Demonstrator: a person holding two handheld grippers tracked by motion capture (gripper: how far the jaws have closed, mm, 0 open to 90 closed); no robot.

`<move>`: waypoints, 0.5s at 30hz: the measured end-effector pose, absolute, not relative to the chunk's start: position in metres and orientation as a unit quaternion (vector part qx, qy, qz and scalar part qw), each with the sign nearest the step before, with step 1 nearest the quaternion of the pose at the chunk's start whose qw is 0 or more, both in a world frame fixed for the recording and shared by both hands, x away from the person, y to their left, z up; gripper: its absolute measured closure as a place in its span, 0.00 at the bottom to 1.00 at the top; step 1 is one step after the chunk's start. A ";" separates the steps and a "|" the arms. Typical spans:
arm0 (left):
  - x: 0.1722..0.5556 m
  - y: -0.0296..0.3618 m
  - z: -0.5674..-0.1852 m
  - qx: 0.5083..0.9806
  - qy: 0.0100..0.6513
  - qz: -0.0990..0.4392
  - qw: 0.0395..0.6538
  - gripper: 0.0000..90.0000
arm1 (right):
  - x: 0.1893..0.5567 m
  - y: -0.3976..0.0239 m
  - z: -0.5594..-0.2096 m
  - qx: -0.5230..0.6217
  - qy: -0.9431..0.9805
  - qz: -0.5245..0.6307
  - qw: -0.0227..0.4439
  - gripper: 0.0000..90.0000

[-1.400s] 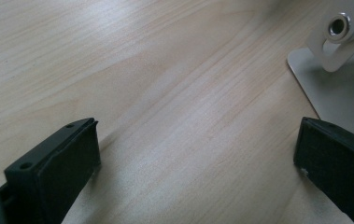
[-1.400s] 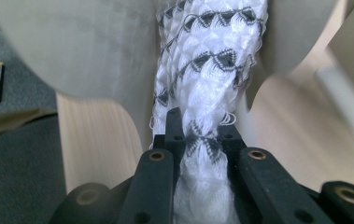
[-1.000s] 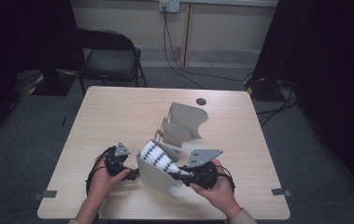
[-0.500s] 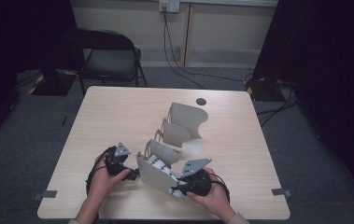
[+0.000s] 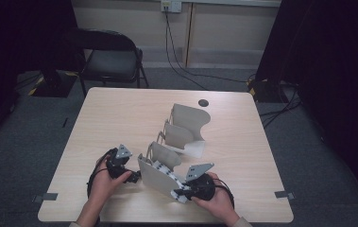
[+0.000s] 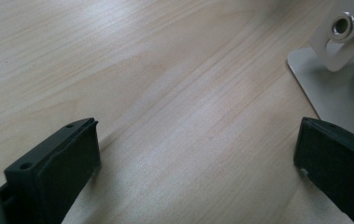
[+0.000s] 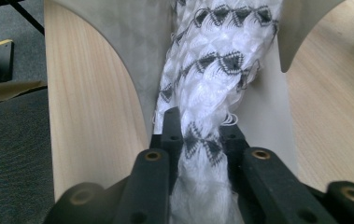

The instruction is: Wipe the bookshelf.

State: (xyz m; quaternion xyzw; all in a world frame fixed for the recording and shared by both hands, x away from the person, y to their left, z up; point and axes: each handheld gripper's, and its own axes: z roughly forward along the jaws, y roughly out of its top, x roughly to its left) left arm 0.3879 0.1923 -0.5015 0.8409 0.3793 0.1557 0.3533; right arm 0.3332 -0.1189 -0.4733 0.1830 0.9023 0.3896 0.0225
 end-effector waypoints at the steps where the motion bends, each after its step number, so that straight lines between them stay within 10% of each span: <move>1: 0.388 0.192 -0.501 0.841 0.379 0.156 0.353 0.00 | 0.334 -0.119 -0.473 0.186 0.902 0.390 0.027 0.79; 10: 0.388 0.192 -0.501 0.841 0.379 0.156 0.353 0.00 | 0.338 -0.114 -0.465 0.203 0.890 0.405 0.043 0.47; 15: 0.388 0.192 -0.501 0.841 0.379 0.156 0.353 0.00 | 0.337 -0.104 -0.475 0.186 0.904 0.383 0.044 0.51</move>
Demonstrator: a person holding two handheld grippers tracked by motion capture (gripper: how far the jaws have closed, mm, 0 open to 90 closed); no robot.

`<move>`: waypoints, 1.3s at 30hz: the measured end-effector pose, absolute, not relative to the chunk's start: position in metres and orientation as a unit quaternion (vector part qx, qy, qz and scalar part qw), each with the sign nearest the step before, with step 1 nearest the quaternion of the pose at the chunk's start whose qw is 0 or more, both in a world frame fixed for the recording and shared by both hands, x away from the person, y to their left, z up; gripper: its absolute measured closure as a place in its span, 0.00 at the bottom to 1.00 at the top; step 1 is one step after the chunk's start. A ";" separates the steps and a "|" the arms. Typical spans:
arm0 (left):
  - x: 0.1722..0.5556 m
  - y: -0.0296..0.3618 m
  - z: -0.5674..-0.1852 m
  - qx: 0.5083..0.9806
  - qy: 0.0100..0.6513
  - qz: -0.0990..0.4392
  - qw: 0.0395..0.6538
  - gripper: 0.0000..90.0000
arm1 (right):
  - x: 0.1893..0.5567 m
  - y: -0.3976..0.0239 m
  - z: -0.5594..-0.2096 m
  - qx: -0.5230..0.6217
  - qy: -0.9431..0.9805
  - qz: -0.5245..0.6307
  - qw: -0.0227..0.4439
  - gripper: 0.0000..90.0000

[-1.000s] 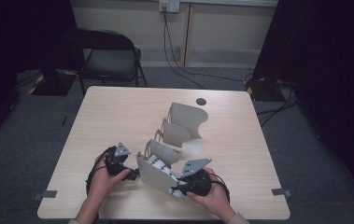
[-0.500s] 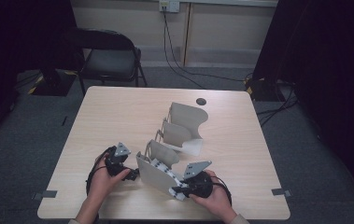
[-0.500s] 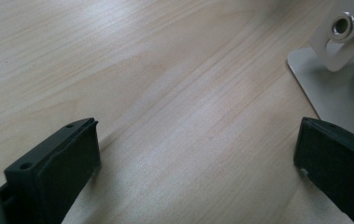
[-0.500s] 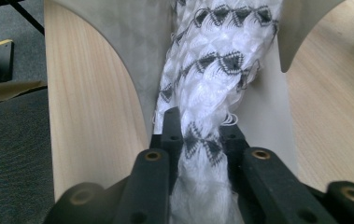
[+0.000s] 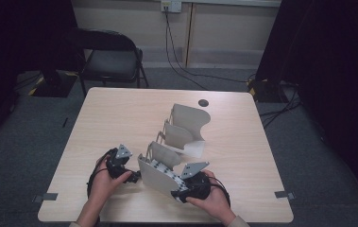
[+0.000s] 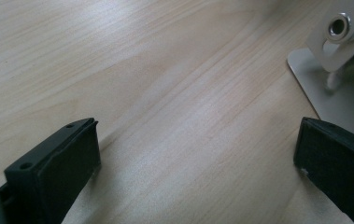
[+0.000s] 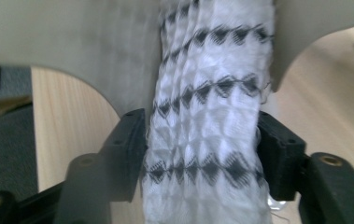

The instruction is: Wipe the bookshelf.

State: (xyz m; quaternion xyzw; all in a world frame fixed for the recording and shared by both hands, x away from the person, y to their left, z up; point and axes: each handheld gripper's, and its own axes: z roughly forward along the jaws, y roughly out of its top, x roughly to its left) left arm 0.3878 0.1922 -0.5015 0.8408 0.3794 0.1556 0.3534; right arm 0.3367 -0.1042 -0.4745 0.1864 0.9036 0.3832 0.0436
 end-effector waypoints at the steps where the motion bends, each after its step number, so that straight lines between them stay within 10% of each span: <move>1: 0.388 0.192 -0.501 0.841 0.379 0.156 0.353 0.00 | 0.336 -0.103 -0.477 0.183 0.907 0.377 0.044 0.54; 8: 0.388 0.192 -0.501 0.841 0.379 0.156 0.353 0.00 | 0.336 -0.105 -0.477 0.184 0.909 0.372 0.040 0.85; 24: 0.388 0.192 -0.501 0.840 0.382 0.156 0.352 0.00 | 0.338 -0.115 -0.400 0.152 0.875 0.457 0.053 0.88; 39: 0.388 0.192 -0.502 0.839 0.382 0.156 0.355 0.00 | 0.337 -0.107 -0.458 0.154 0.909 0.387 0.010 0.88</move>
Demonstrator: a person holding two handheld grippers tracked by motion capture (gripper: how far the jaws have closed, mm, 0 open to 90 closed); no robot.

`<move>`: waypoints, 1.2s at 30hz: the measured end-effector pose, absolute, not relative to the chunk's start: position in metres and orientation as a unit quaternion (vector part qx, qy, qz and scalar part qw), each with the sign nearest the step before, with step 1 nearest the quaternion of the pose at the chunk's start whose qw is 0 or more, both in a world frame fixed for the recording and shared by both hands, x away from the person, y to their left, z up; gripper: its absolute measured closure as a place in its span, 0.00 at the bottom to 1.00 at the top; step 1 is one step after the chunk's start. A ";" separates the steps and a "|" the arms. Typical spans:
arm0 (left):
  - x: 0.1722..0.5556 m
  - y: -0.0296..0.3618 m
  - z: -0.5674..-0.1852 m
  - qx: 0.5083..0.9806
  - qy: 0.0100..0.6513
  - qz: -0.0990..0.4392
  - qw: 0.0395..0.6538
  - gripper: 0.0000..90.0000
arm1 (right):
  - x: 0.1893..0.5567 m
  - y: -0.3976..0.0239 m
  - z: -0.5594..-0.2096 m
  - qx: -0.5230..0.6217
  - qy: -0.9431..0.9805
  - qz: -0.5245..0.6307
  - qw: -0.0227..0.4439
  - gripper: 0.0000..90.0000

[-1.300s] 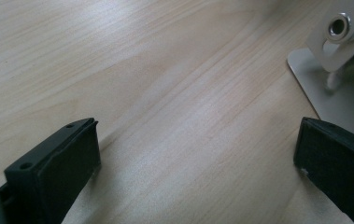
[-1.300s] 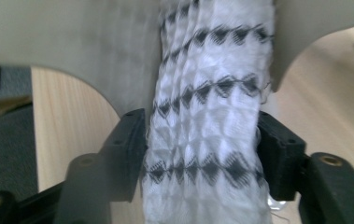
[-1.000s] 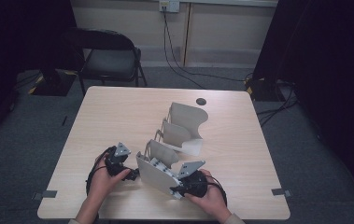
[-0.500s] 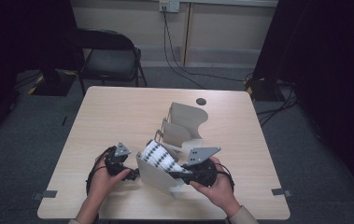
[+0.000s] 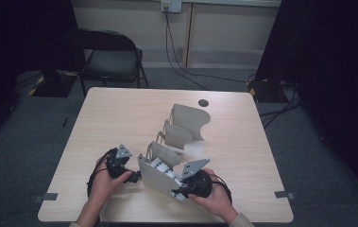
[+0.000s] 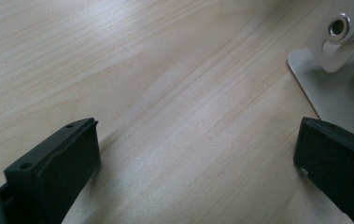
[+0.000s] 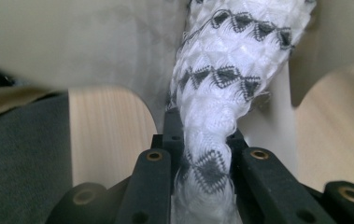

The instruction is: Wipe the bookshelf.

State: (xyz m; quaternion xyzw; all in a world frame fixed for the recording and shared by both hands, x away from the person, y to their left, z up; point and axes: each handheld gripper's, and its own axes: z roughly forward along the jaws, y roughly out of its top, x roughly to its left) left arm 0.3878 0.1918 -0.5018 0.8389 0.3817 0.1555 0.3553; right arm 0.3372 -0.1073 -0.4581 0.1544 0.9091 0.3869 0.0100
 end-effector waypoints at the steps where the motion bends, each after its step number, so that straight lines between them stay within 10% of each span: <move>1: 0.388 0.192 -0.502 0.839 0.381 0.155 0.355 0.00 | 0.338 -0.108 -0.461 0.155 0.910 0.384 0.009 0.88; 16: 0.388 0.192 -0.502 0.839 0.382 0.155 0.355 0.00 | 0.339 -0.119 -0.469 0.188 0.902 0.388 0.013 0.63; 36: 0.388 0.192 -0.502 0.839 0.382 0.155 0.356 0.00 | 0.350 -0.116 -0.473 0.207 0.897 0.391 0.010 0.67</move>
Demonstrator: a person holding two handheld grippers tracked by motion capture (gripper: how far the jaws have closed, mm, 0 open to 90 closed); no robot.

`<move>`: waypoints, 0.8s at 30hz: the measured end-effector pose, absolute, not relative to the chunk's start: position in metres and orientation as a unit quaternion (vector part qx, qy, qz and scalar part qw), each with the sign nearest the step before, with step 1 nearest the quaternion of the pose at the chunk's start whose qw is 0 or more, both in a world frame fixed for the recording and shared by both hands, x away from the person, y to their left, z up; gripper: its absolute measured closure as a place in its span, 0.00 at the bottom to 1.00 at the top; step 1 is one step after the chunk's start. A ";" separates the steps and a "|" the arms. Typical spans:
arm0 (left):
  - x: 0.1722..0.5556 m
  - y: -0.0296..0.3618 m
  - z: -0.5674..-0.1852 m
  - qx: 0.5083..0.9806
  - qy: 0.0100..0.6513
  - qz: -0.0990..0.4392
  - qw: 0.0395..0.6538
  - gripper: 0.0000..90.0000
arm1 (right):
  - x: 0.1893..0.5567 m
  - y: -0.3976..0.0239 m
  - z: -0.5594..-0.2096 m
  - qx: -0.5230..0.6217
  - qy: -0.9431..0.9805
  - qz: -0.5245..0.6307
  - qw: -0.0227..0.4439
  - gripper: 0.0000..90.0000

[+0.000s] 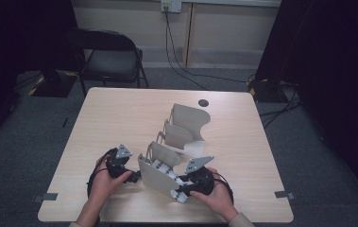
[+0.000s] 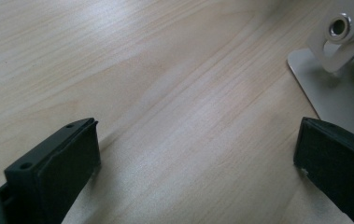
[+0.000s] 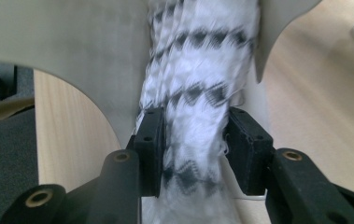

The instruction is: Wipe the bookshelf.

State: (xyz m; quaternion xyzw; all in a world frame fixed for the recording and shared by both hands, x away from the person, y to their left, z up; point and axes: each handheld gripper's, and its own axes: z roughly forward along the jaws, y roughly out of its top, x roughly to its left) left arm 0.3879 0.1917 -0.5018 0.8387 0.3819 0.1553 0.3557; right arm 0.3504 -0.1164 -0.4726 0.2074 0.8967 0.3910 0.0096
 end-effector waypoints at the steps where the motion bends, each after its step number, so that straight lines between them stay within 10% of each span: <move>1: 0.388 0.192 -0.502 0.839 0.381 0.155 0.355 0.00 | 0.351 -0.116 -0.474 0.206 0.898 0.388 0.014 0.68; 8: 0.388 0.192 -0.502 0.839 0.381 0.155 0.355 0.00 | 0.349 -0.116 -0.475 0.208 0.898 0.387 -0.003 0.87; 24: 0.388 0.192 -0.502 0.839 0.382 0.155 0.356 0.00 | 0.347 -0.123 -0.443 0.194 0.893 0.407 -0.015 0.90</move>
